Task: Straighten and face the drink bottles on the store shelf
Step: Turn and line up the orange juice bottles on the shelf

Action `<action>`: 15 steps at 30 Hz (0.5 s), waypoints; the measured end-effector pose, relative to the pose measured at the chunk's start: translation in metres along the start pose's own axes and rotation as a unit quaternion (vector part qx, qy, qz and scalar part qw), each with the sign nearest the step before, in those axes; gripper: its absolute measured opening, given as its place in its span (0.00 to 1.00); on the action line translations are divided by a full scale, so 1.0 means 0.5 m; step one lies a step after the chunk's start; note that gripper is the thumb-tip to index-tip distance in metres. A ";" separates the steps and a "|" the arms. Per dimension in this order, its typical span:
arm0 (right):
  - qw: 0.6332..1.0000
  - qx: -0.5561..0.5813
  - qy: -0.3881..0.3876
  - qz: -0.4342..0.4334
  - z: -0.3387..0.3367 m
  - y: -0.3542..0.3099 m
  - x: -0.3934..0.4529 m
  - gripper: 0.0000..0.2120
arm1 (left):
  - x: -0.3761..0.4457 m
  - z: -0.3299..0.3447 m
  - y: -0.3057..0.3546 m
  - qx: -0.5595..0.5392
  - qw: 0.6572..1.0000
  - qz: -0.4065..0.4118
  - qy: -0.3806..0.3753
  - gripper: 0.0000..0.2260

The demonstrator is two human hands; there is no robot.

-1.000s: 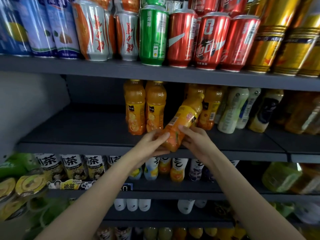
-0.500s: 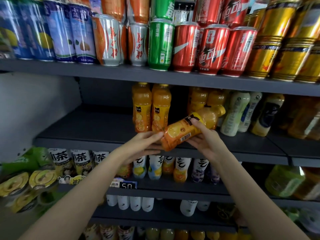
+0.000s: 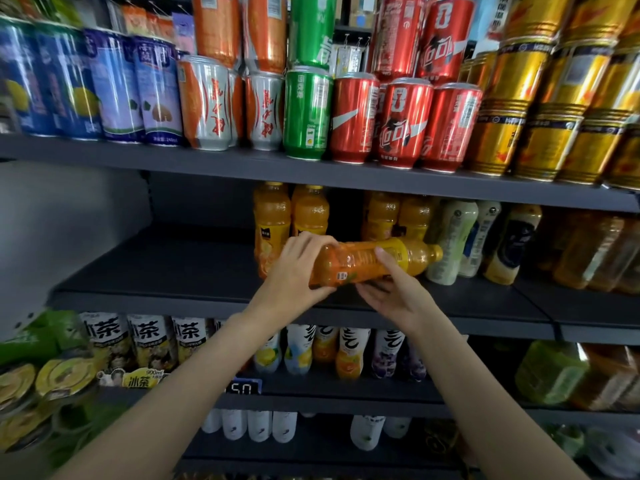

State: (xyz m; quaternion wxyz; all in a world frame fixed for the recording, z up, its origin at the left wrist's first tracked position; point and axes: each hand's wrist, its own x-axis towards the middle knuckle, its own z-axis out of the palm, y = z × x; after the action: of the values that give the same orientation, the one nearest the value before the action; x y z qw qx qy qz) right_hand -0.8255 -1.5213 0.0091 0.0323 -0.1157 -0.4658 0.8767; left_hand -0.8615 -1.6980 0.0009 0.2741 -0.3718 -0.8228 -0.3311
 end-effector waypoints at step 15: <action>0.883 -0.385 -0.093 -0.251 -0.035 -0.012 0.003 0.29 | 0.005 0.073 -0.030 -0.124 0.967 -0.152 -0.164 0.34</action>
State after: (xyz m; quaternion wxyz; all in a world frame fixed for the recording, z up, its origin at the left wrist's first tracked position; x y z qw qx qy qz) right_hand -0.8231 -1.5036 0.0043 0.1609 0.0836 -0.7811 0.5975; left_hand -0.8823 -1.6771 -0.0253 0.0342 -0.3230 -0.8558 -0.4026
